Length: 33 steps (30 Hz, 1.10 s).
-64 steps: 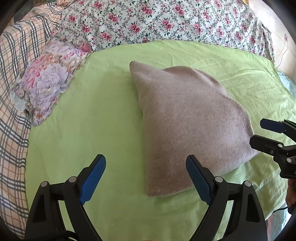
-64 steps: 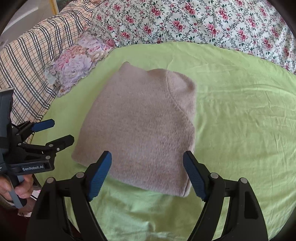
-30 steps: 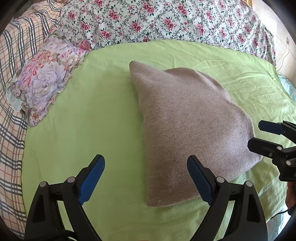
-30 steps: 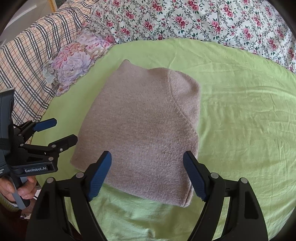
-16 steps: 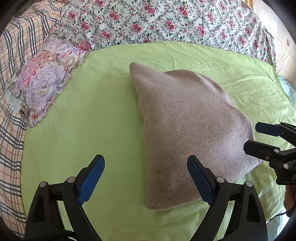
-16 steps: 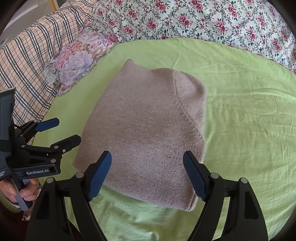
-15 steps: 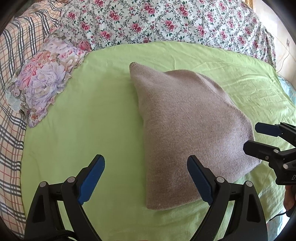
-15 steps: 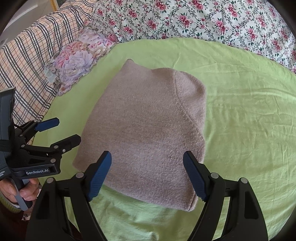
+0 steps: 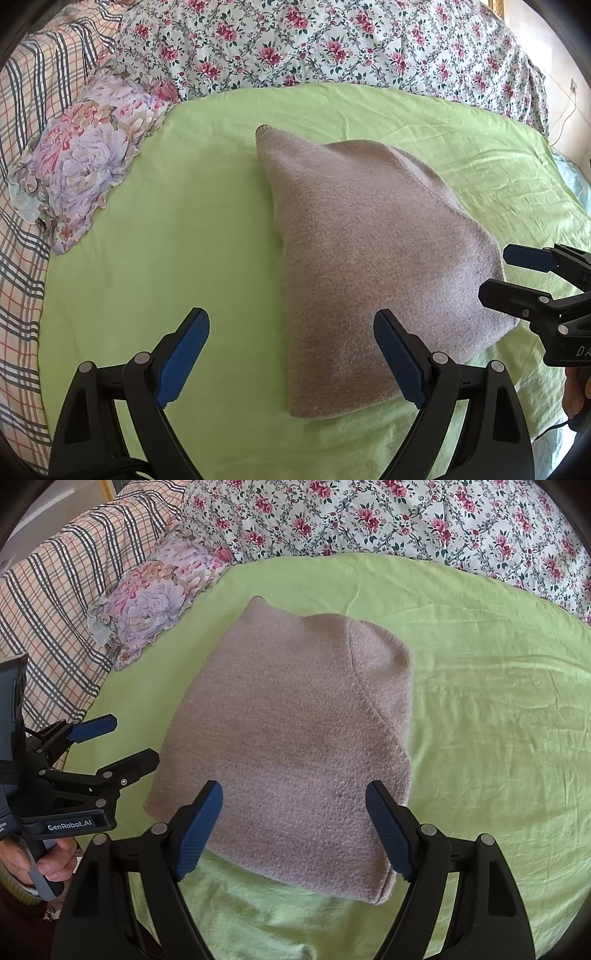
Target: Fold small clothes
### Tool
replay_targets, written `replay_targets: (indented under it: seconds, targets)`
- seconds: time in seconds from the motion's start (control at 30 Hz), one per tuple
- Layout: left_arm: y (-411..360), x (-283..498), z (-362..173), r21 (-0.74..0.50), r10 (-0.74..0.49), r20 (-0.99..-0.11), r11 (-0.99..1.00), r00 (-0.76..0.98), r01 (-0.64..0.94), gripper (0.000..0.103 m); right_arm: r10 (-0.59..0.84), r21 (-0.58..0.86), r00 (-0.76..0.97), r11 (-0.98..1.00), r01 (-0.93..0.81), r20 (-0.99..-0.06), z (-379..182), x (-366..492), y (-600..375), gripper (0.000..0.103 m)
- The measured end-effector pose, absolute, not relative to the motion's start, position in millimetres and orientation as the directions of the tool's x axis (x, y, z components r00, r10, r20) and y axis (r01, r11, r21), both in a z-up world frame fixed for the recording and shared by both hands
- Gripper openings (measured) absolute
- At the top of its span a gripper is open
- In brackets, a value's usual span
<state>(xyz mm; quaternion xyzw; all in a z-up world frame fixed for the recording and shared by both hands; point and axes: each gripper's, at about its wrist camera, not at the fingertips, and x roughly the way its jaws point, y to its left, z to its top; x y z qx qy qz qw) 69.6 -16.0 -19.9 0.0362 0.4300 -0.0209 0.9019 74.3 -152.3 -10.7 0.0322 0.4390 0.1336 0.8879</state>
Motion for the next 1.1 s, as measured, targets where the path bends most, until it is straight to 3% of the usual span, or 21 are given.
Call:
replay_targets:
  seconds: [1.1]
  targets:
    - [-18.2,67.1,-19.2,0.037,-0.018,-0.778,0.996,0.627,0.075,0.091,0.276,0.185,0.589,0.96,-0.211,-0.759,-8.5,70.2,-146.3,0.08]
